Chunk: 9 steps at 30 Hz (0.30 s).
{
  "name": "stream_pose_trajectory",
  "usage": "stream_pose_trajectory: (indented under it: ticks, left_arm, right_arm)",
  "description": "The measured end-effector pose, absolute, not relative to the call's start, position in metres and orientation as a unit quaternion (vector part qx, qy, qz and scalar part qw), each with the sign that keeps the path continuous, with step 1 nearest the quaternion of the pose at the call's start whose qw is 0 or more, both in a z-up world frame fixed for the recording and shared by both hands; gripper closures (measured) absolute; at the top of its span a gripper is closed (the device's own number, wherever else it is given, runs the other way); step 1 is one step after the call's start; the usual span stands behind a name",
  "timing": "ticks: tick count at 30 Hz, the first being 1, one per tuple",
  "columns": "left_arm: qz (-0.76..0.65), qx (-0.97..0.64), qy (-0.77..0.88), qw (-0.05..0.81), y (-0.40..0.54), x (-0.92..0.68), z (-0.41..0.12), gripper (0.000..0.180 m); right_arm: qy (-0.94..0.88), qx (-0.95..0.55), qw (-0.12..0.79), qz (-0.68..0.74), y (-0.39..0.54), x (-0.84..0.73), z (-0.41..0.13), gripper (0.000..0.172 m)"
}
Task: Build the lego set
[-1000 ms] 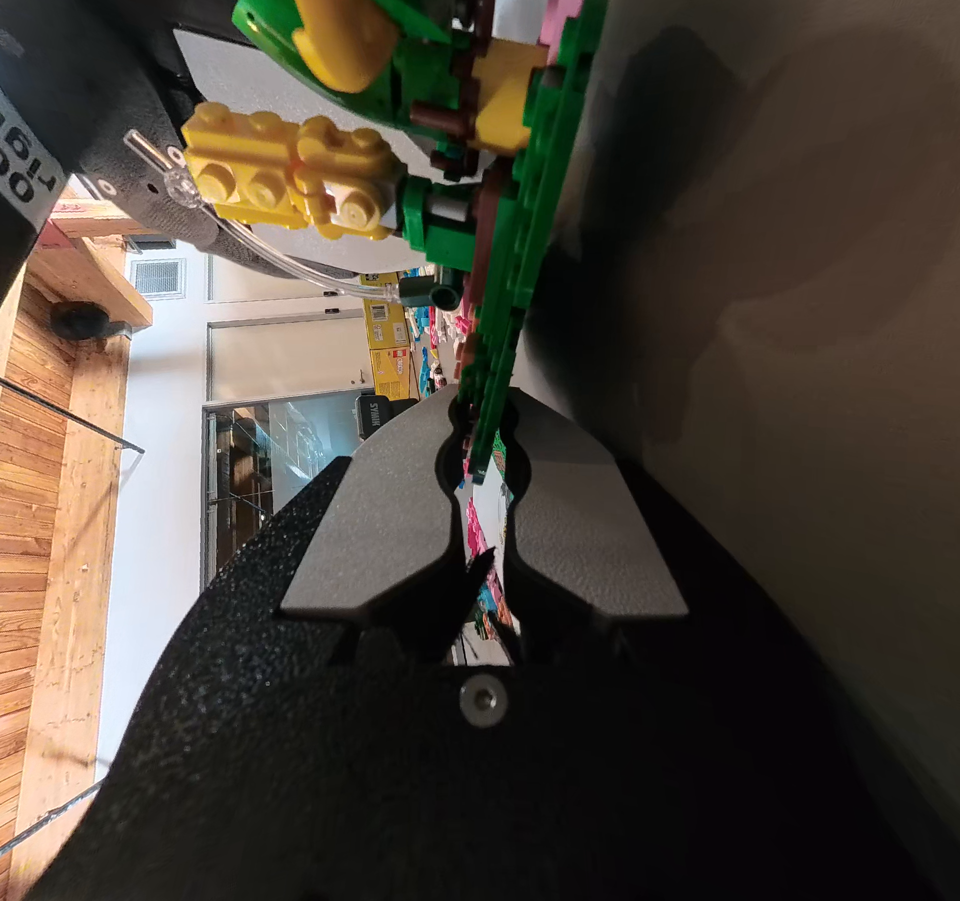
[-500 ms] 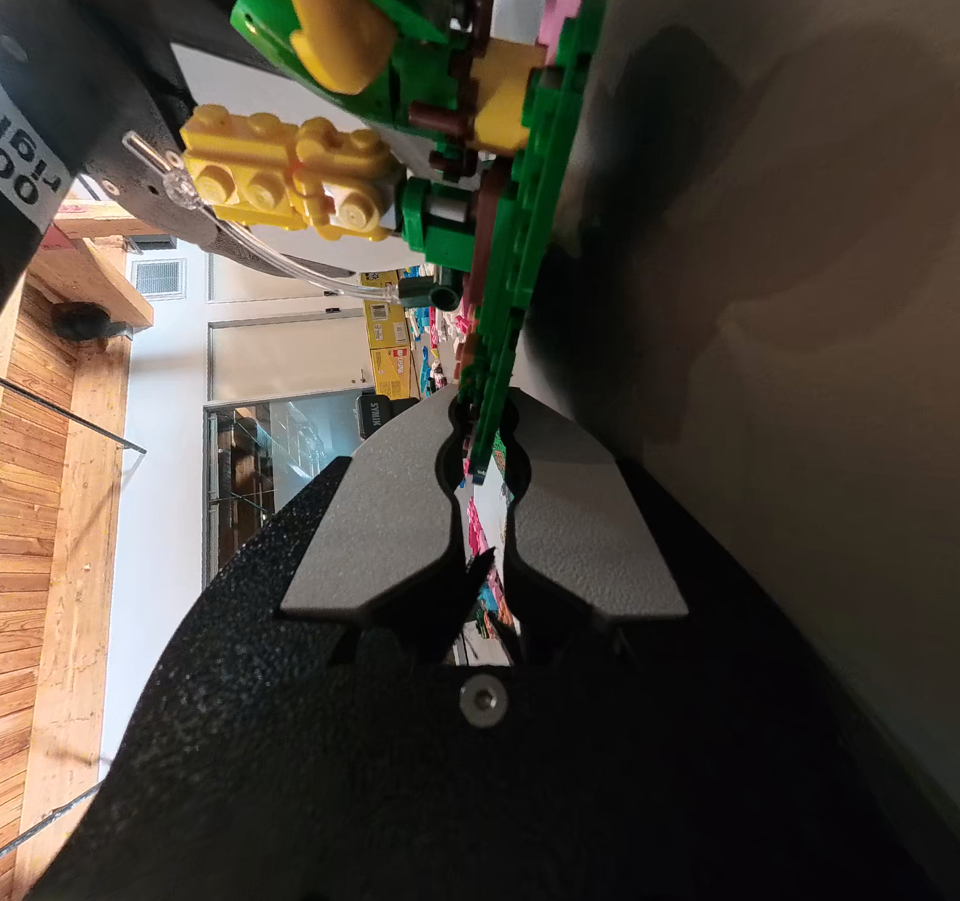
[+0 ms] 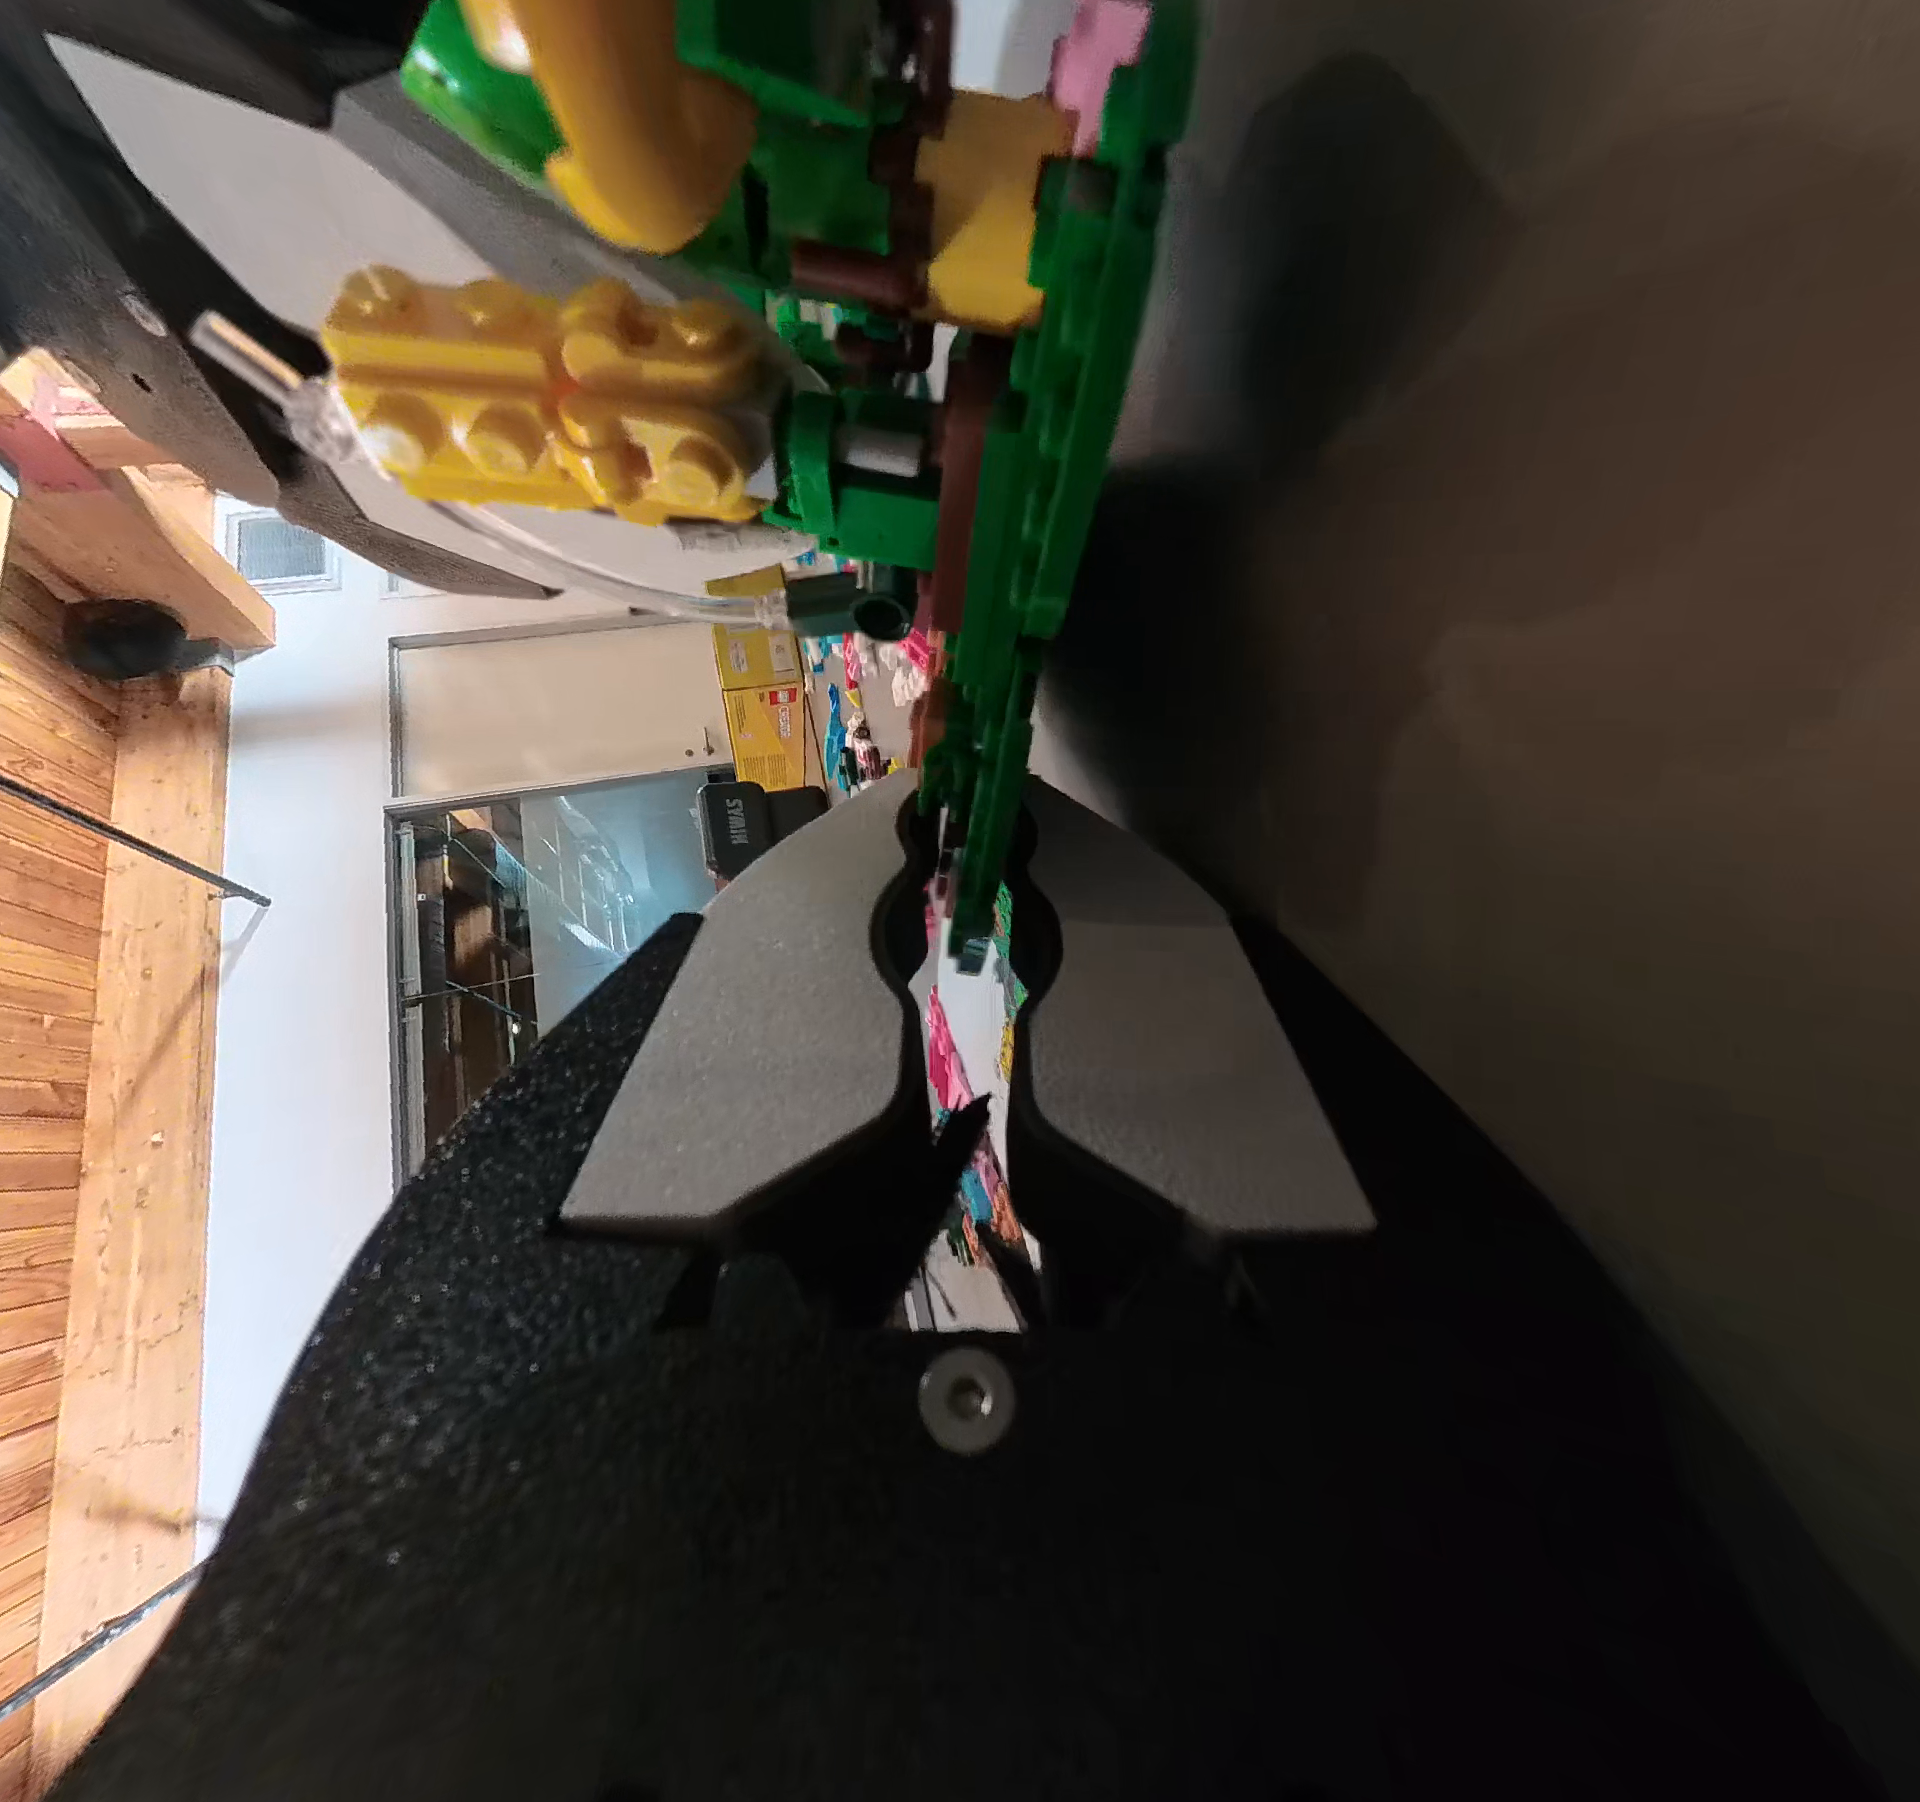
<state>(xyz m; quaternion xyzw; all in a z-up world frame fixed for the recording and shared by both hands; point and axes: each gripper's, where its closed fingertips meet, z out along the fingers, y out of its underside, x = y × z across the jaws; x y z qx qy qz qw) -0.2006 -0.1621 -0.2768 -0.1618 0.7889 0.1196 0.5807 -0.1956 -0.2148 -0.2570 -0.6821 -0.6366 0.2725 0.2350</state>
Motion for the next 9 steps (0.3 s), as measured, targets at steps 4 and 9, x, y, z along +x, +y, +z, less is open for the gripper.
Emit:
stream_pose_trajectory:
  ticks: [4, 9]
  left_arm:
    - [0.121, -0.171, 0.791, 0.575, -0.1611, -0.2006, -0.2773, 0.17]
    - [0.136, -0.171, 0.791, 0.571, -0.1604, -0.2008, -0.2768, 0.169]
  right_arm:
    - [-0.638, -0.685, 0.229, 0.267, -0.2153, -0.1976, -0.2587, 0.166]
    - [-0.636, -0.696, 0.215, 0.256, -0.216, -0.1972, -0.2614, 0.166]
